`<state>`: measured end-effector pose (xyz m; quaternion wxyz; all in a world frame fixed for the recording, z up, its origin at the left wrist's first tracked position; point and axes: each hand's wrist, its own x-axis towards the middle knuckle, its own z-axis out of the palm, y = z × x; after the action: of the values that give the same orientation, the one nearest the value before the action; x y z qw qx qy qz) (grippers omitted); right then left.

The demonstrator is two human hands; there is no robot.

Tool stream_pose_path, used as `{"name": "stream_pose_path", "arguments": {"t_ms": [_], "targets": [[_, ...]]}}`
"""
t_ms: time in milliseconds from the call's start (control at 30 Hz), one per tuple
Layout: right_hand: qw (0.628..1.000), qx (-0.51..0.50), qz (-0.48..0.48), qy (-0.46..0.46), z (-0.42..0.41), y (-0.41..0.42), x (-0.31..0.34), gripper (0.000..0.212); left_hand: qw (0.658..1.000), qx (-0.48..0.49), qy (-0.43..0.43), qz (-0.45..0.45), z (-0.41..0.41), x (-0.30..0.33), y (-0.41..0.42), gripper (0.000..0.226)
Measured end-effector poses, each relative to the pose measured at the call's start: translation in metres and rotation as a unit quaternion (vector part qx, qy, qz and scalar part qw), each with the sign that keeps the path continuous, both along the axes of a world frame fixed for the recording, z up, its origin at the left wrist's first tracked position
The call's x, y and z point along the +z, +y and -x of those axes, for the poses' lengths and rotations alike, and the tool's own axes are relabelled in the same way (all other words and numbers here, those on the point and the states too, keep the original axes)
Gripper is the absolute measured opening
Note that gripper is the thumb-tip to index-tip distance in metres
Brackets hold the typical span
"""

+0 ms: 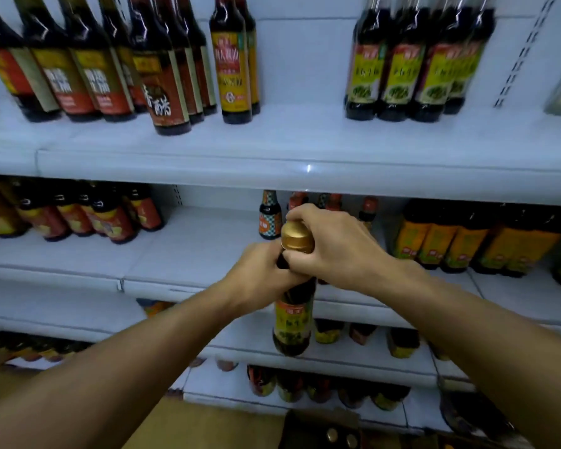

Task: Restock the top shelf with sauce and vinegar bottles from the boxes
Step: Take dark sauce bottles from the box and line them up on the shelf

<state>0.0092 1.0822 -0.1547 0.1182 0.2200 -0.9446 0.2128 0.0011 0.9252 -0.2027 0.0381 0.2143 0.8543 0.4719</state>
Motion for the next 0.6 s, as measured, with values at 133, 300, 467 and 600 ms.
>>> {"name": "stream_pose_path", "arguments": {"t_ms": [133, 300, 467, 600], "targets": [[0.999, -0.006, 0.043, 0.022, -0.004, 0.004, 0.049, 0.056, 0.999, -0.021, 0.038, -0.01, -0.001, 0.053, 0.004, 0.01], [0.993, -0.029, 0.097, 0.062, -0.01, 0.014, 0.1, 0.054, 0.996, -0.041, 0.069, -0.033, 0.001, 0.107, 0.015, 0.007], [0.985, -0.036, 0.146, 0.088, -0.008, 0.028, 0.143, 0.053, 0.992, -0.065, 0.08, -0.066, 0.009, 0.151, 0.031, 0.021], [0.97, -0.032, 0.213, 0.109, -0.001, 0.047, 0.177, 0.057, 0.987, -0.086, 0.102, -0.09, 0.016, 0.193, 0.051, 0.019]]}}
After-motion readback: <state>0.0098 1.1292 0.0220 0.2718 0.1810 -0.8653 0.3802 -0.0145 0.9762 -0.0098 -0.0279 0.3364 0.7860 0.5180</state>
